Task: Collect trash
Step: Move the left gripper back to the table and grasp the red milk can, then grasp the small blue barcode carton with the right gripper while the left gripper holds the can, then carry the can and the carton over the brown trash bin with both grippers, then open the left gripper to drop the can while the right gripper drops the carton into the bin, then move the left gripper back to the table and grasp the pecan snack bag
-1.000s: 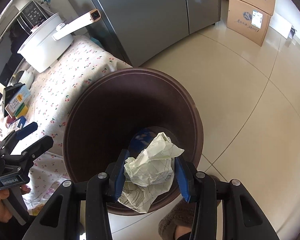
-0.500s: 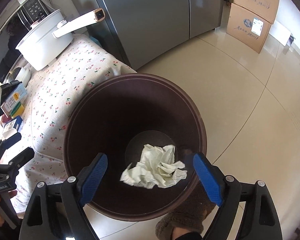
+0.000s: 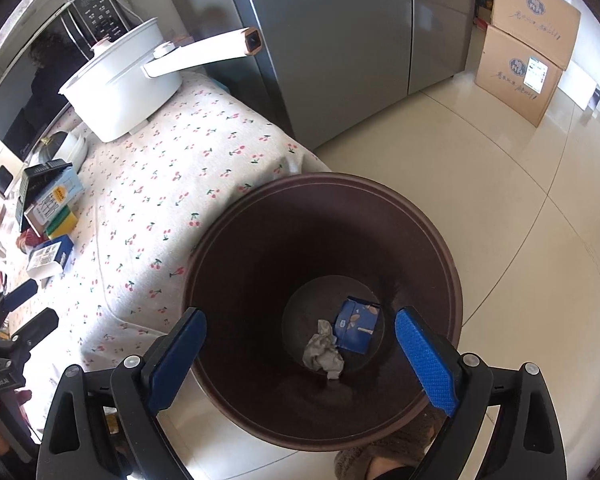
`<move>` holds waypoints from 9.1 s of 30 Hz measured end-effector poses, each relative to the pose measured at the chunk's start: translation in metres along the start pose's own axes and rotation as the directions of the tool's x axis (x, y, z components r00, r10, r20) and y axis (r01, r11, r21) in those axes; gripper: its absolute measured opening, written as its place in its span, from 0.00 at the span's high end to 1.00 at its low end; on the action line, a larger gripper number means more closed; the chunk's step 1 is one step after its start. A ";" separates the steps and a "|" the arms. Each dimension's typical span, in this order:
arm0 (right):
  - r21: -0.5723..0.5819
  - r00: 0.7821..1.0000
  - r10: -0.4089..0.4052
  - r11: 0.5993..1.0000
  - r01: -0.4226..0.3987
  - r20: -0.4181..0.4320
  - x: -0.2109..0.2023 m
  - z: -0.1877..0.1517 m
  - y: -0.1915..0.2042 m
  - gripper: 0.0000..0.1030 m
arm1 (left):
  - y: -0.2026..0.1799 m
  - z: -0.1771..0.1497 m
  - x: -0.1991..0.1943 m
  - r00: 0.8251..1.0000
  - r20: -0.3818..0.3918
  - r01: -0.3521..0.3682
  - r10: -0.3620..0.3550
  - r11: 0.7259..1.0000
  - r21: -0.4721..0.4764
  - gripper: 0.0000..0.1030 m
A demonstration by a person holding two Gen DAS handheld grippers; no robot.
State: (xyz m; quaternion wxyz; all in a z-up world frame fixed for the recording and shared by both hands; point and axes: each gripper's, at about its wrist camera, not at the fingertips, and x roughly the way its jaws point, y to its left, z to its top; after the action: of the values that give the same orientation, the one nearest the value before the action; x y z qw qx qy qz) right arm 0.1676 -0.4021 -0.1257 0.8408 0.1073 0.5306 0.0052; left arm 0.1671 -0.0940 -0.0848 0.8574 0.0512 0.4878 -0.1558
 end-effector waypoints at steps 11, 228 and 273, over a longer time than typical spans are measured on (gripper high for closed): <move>-0.149 0.997 0.055 0.988 -0.047 0.049 -0.017 0.027 0.081 0.06 | 0.076 0.002 -0.044 0.995 0.041 -0.085 0.090 0.991 -0.100 0.00; 0.007 0.987 -0.039 0.999 0.041 -0.157 0.026 0.000 -0.023 0.01 | -0.025 0.018 0.025 0.995 -0.049 0.087 -0.086 0.996 0.017 0.01; -0.229 0.979 0.040 0.970 -0.086 -0.200 0.058 0.046 0.185 0.00 | 0.202 0.000 0.071 0.967 -0.202 -0.232 0.154 0.859 -0.457 0.15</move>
State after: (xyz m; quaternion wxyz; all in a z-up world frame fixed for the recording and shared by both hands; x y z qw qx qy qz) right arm 0.2538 -0.2224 -0.1235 0.7914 0.0224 0.6017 0.1055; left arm 0.2646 0.0823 -0.1581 0.8133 -0.1004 0.5699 0.0603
